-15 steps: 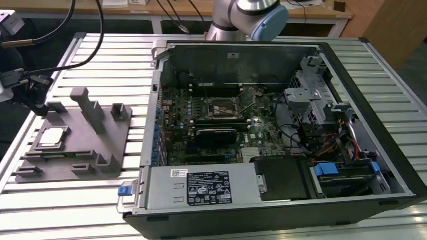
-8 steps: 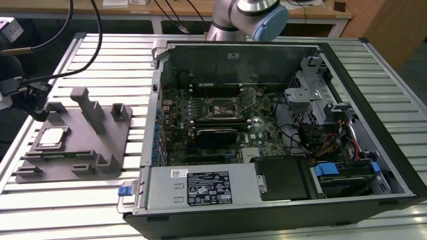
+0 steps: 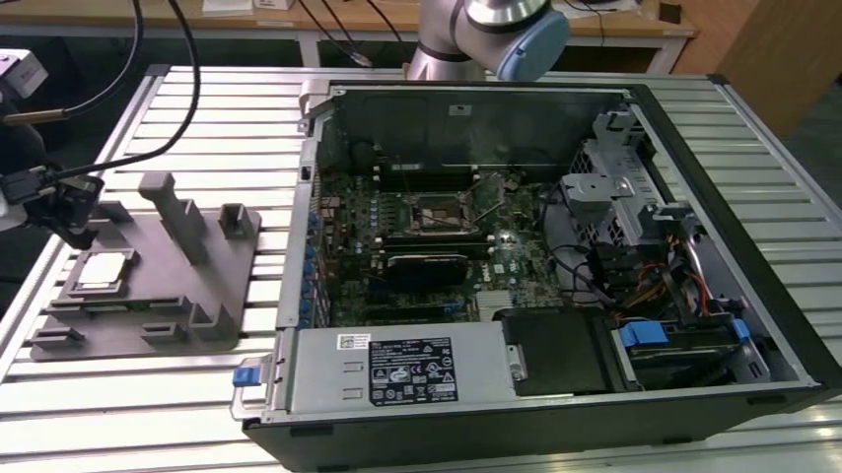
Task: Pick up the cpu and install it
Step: 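Pick up the cpu and move it towards the insertion slot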
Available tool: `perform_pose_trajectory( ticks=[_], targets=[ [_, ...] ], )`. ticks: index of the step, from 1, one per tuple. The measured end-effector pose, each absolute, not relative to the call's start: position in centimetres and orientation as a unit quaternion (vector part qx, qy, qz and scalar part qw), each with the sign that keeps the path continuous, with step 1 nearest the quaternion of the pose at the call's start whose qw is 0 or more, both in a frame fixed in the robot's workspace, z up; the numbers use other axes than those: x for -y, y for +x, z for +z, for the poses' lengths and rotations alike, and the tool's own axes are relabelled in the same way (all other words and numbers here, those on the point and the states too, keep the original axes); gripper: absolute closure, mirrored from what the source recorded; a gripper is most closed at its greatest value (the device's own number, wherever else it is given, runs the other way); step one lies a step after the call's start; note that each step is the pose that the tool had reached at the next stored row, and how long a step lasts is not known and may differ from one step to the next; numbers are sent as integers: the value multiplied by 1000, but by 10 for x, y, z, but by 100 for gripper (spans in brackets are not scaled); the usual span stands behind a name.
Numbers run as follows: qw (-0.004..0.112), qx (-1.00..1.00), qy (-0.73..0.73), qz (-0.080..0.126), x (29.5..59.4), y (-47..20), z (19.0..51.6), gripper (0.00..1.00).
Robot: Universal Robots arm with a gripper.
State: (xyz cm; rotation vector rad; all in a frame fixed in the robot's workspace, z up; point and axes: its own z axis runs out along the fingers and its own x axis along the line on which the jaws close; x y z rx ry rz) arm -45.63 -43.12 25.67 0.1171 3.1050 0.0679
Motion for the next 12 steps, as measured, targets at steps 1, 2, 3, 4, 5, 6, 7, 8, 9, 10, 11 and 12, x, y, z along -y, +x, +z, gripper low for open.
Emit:
perform_pose_trajectory(
  ticks=[1,2,3,4,5,6,7,8,9,10,11,12],
  targets=[
    [17,-999,38,22,431,-457,255,89],
    [17,-999,37,22,432,-457,253,89],
    [17,-999,37,22,432,-458,252,89],
    [17,-999,37,22,432,-458,250,89],
    [17,-999,37,22,432,-459,249,89],
    [17,-999,36,22,432,-459,247,89],
    [17,-999,35,22,432,-460,246,89],
    [17,-999,34,22,432,-460,244,89],
    [17,-999,33,22,433,-460,243,89],
    [17,-999,32,22,433,-461,241,89],
    [17,-999,31,22,433,-461,240,89],
    [16,-999,30,22,433,-461,239,89]
  ],
)
